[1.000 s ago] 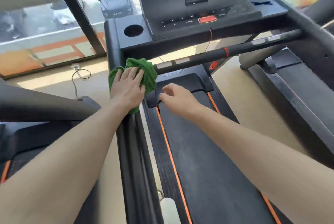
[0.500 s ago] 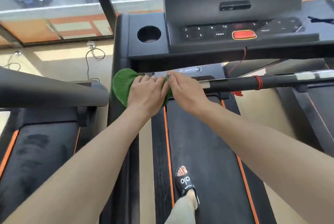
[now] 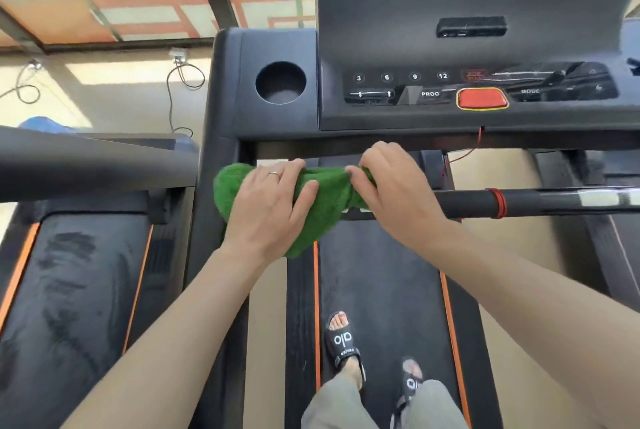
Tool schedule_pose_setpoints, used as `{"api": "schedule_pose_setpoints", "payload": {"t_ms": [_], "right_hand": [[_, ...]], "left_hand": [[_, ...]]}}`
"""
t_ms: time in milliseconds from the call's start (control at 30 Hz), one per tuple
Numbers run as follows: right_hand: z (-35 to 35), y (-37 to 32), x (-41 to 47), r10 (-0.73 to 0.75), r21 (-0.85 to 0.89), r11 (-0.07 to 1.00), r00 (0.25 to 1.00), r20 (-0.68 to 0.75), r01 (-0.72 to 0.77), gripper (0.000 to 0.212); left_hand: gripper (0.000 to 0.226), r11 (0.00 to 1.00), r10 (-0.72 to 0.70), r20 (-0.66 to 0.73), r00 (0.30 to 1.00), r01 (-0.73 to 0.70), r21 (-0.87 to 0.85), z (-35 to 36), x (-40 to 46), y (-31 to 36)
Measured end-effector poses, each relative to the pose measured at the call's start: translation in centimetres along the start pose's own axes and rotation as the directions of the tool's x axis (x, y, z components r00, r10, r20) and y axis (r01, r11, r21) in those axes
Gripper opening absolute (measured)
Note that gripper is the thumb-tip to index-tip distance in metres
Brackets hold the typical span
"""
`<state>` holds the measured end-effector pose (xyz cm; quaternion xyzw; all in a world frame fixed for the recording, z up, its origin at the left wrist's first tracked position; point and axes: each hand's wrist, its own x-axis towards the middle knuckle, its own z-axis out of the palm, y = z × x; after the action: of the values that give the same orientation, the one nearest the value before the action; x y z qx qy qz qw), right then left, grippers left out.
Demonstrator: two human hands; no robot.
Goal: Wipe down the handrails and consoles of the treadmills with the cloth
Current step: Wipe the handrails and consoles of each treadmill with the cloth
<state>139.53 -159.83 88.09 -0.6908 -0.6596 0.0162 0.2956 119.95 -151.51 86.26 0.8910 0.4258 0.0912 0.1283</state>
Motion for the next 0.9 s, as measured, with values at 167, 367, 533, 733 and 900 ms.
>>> {"api": "schedule_pose_setpoints", "payload": {"t_ms": [167,367,533,733,900], "right_hand": [[-2.2,2.8,-3.6,-0.129,-0.004,0.991,0.959,0.252,0.134,0.025],[-0.1,0.7,-2.3,-0.034,-0.194,0.967,0.834,0.551,0.167,0.066],[2.0,-0.4,-0.6,0.097,-0.359,0.921,0.801,0.591,0.153,0.053],[2.4,0.5,4.1,0.224,-0.240,0.970,0.501,0.836,-0.033,0.027],[3.1,1.7,7.2,0.230,-0.208,0.950,0.072,0.971,-0.233,0.043]], "left_hand": [[0.052,0.962,0.064,0.161,0.985,-0.104,0.253,0.8,-2.0,0.0],[0.066,0.975,0.108,0.211,0.971,-0.145,0.168,-0.1,-2.1,0.8],[0.059,0.923,0.074,0.194,0.978,-0.141,0.357,1.6,-1.0,2.5],[0.021,0.939,0.029,0.463,0.886,-0.182,0.290,0.7,3.4,1.6],[0.020,0.997,-0.077,0.801,0.594,0.026,0.077,-0.7,6.7,1.6]]}}
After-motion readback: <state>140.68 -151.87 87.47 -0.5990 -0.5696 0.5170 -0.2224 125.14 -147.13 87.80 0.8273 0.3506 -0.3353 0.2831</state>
